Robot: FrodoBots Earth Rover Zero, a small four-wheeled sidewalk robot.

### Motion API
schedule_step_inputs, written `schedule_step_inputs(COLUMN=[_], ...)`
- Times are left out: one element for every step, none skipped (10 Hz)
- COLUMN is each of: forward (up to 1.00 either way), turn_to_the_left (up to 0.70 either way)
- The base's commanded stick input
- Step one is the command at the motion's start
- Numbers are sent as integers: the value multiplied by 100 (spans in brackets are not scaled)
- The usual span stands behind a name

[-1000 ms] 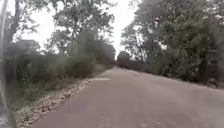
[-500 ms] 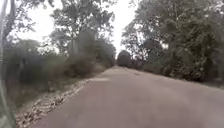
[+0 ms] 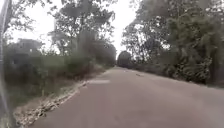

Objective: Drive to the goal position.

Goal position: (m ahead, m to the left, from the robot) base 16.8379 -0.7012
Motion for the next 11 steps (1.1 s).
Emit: schedule_step_inputs(forward=[70,70,70,70,70,70,70,70,70,70,70], turn_to_the_left=[0,0,0,0,0,0,0,0,0,0,0])
